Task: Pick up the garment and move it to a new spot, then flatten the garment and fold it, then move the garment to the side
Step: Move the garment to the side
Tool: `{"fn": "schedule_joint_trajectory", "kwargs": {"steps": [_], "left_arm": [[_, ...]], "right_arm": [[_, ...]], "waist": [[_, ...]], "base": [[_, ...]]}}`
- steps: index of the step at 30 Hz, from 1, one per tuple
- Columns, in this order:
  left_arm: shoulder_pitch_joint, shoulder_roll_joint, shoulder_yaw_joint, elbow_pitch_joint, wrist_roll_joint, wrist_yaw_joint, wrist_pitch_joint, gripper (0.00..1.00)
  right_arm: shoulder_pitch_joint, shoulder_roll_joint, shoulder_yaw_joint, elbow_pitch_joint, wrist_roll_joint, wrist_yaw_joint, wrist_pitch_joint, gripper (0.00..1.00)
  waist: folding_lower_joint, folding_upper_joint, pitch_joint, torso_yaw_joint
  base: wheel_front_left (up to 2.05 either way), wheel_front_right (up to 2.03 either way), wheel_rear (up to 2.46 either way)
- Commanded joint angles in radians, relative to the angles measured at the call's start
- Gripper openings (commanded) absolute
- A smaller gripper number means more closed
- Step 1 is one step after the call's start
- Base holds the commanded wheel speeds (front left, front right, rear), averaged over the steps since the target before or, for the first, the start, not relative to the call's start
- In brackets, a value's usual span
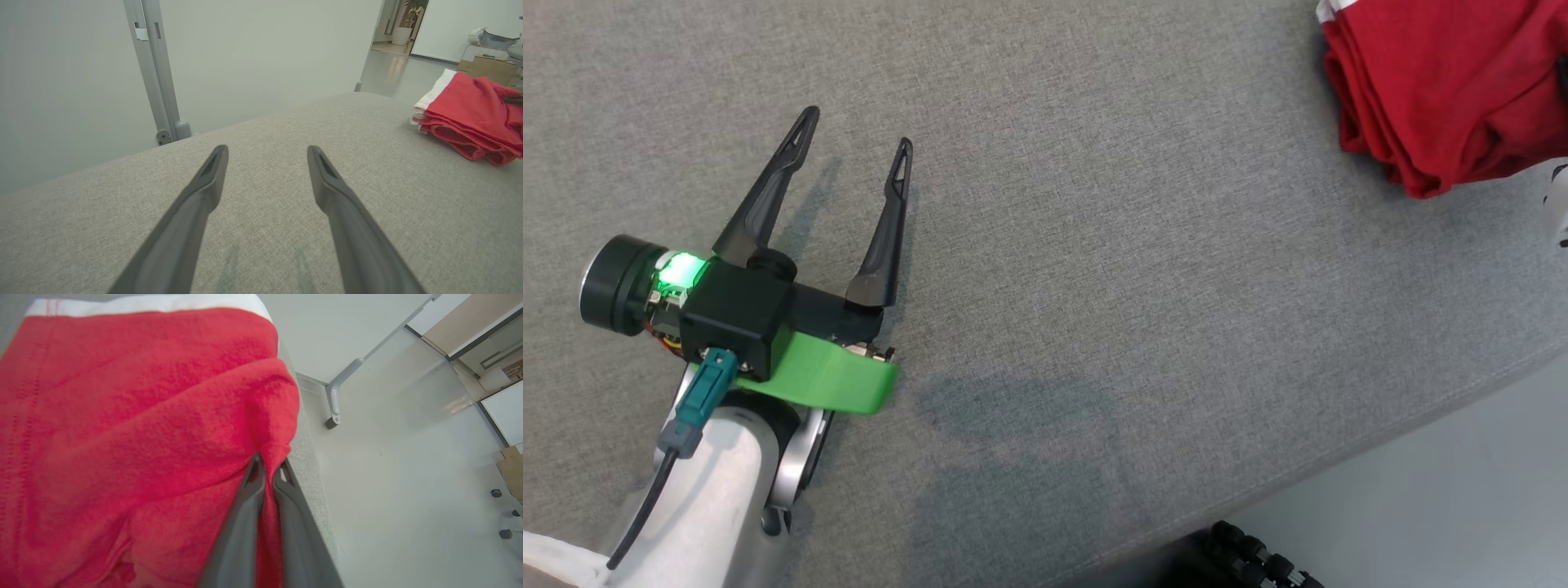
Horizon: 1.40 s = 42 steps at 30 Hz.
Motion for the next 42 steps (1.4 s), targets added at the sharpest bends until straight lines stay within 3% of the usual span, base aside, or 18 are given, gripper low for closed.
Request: {"fn": "schedule_joint_trajectory", "kwargs": {"steps": [1, 6, 7, 8, 9, 17, 26, 42], "left_arm": [[-0.026, 0.009, 0.0, -0.006, 0.006, -0.006, 0.005, 1.0], [-0.049, 0.015, -0.002, -0.014, 0.012, -0.006, 0.01, 1.0], [-0.051, 0.016, -0.002, -0.014, 0.013, -0.004, 0.01, 1.0], [-0.053, 0.016, -0.002, -0.013, 0.012, -0.001, 0.009, 1.0], [-0.055, 0.015, -0.003, -0.012, 0.012, 0.0, 0.009, 1.0], [-0.05, -0.002, -0.014, 0.016, -0.004, 0.005, -0.01, 1.0], [0.015, -0.026, -0.011, 0.075, -0.04, 0.025, -0.058, 1.0], [0.14, -0.071, 0.026, 0.16, -0.119, 0.079, -0.149, 1.0]], "right_arm": [[-0.014, -0.007, -0.021, 0.008, -0.008, -0.001, -0.004, 0.0], [-0.042, 0.017, -0.098, 0.043, -0.026, -0.001, -0.005, 0.0], [-0.046, 0.024, -0.11, 0.051, -0.031, -0.001, -0.005, 0.09], [-0.051, 0.033, -0.14, 0.074, -0.042, -0.001, -0.005, 0.66], [-0.054, 0.04, -0.156, 0.075, -0.049, -0.001, -0.005, 1.0], [0.013, 0.086, -0.356, 0.022, -0.12, -0.001, -0.004, 1.0], [0.201, 0.245, -0.574, -0.223, -0.19, -0.001, -0.004, 1.0], [0.471, 0.486, -0.541, -0.537, -0.243, -0.001, -0.004, 1.0]], "waist": [[-0.0001, -0.0001, 0.06, -0.007], [-0.0001, -0.0001, 0.091, 0.002], [-0.0001, -0.0001, 0.094, 0.002], [-0.0001, -0.0001, 0.097, 0.001], [-0.0001, -0.0001, 0.098, 0.001], [-0.0001, -0.0001, 0.061, -0.001], [-0.0001, -0.0001, -0.06, 0.026], [-0.0001, -0.0001, -0.237, 0.185]], "base": [[0.0, 0.0, 0.0], [0.0, 0.0, 0.0], [0.0, 0.0, 0.0], [0.0, 0.0, 0.0], [0.0, 0.0, 0.0], [0.0, 0.0, 0.0], [0.0, 0.0, 0.0], [0.0, 0.0, 0.0]]}}
